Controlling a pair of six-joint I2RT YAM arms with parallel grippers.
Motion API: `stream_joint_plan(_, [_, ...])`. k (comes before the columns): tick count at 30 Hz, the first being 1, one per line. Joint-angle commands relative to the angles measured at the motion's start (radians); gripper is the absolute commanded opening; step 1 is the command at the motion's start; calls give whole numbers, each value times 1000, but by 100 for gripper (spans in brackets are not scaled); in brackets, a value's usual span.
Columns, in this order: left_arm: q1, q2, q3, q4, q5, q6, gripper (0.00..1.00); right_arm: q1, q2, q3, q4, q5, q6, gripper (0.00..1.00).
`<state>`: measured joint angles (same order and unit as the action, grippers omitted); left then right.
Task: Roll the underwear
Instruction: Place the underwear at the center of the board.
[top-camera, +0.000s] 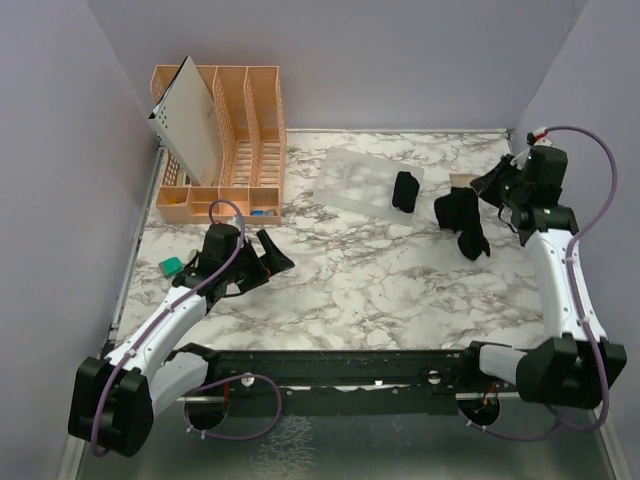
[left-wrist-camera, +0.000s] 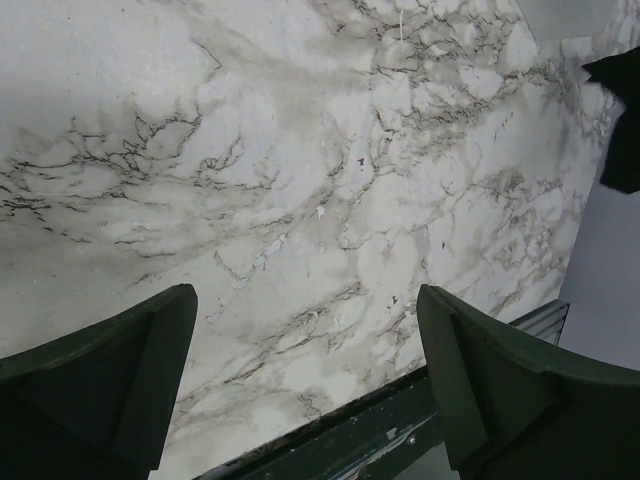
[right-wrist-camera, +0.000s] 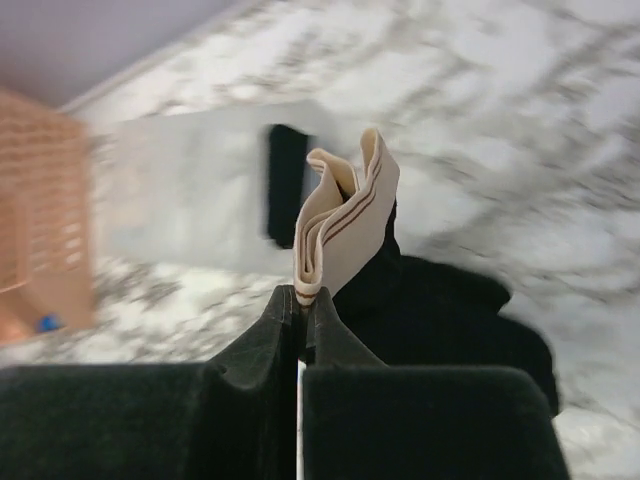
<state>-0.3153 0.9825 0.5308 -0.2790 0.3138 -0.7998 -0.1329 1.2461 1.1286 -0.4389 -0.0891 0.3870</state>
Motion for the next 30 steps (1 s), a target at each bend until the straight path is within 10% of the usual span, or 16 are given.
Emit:
stream_joint_plan(1, [5, -11, 10, 8, -14, 6, 99, -4, -138, 80, 28, -493, -28, 0])
stream_joint_plan(7, [5, -29, 38, -1, -47, 6, 99, 3, -211, 119, 285, -1049, 227, 0])
stream_joint_plan(12, [5, -57, 88, -43, -127, 20, 99, 54, -228, 59, 567, -1108, 506, 1])
stream_joint_plan(21, [5, -222, 255, -264, -476, 75, 99, 669, -3, 52, 275, -667, 313, 1])
stream_joint_plan(27, [5, -296, 264, -322, -542, 59, 99, 743, 43, -43, 489, -554, 452, 0])
stream_joint_plan(30, [5, -294, 260, -329, -539, 58, 99, 717, 90, -40, 280, -426, 415, 1])
